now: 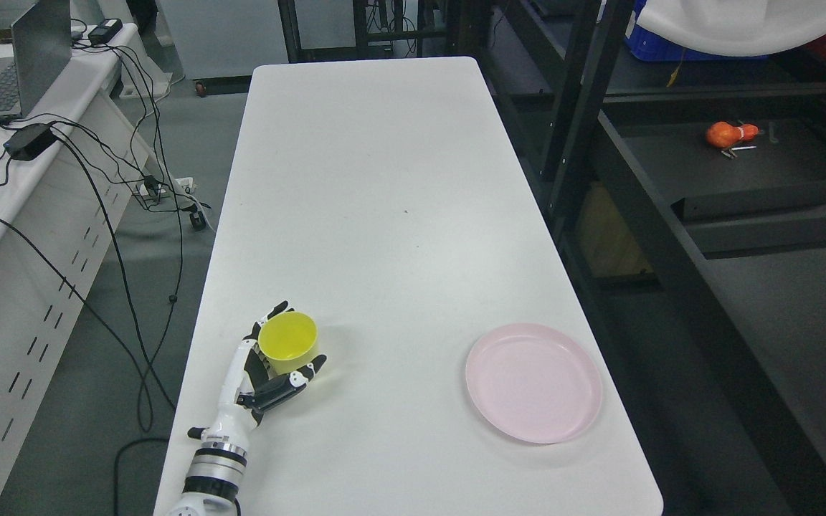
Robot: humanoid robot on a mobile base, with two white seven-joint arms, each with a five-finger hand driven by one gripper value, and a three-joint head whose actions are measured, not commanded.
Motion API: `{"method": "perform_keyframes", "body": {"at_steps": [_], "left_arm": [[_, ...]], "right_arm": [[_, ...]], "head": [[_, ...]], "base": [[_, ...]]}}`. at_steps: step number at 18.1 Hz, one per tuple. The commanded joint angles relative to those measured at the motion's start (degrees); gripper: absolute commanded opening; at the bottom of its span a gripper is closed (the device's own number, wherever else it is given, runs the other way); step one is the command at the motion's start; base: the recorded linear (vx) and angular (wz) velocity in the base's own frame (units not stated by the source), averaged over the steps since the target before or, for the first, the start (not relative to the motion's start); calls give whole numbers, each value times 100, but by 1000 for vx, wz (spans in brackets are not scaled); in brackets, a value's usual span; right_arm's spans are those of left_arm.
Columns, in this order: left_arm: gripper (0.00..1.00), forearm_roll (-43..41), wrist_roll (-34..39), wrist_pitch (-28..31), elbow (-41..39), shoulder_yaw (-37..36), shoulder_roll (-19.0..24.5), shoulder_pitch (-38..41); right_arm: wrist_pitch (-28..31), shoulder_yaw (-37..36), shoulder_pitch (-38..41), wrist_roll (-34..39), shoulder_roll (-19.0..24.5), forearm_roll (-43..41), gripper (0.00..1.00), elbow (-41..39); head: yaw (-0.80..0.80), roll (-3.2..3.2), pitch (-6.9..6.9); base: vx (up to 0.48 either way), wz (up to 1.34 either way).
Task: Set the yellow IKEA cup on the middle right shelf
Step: 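Close the left hand around the yellow cup and lift it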
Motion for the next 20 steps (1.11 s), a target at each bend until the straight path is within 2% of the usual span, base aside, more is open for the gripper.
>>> {"method": "perform_keyframes", "body": {"at_steps": [1,4,12,20], "left_arm": [[38,28,-2,-91,411,146,-95,-81],[0,116,-2,-722,245,295,-261,-20],[0,248,-11,-777,-1407,498,-294,42],[0,248,-178,-777,-1620,463,-294,42]], "right_arm": [[5,97,79,1,-100,-141,99,0],[5,97,79,1,-100,-141,99,0],[5,97,79,1,-100,-141,99,0],[5,97,79,1,-100,-141,99,0]], "head": [[0,0,0],[0,0,0],[0,0,0],[0,0,0]], "base": [[0,0],[0,0],[0,0],[-62,-38]]}}
